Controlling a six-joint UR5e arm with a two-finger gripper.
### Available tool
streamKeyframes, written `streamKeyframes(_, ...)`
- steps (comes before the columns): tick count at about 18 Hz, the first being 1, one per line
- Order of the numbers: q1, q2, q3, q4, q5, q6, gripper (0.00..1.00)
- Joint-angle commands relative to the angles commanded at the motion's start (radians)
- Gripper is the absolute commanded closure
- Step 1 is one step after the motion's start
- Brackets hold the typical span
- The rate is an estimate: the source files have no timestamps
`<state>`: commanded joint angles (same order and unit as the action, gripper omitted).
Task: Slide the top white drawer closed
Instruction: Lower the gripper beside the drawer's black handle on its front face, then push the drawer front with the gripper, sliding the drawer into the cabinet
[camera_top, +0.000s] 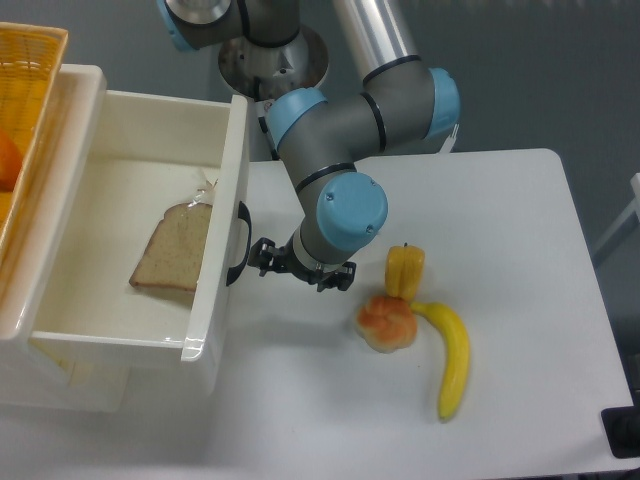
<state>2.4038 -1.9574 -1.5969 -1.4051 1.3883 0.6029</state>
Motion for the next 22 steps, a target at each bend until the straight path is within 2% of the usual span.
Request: streamKeyframes(22, -0.044, 0.037, 0.006, -0.006, -0.071, 0.0, 0.0)
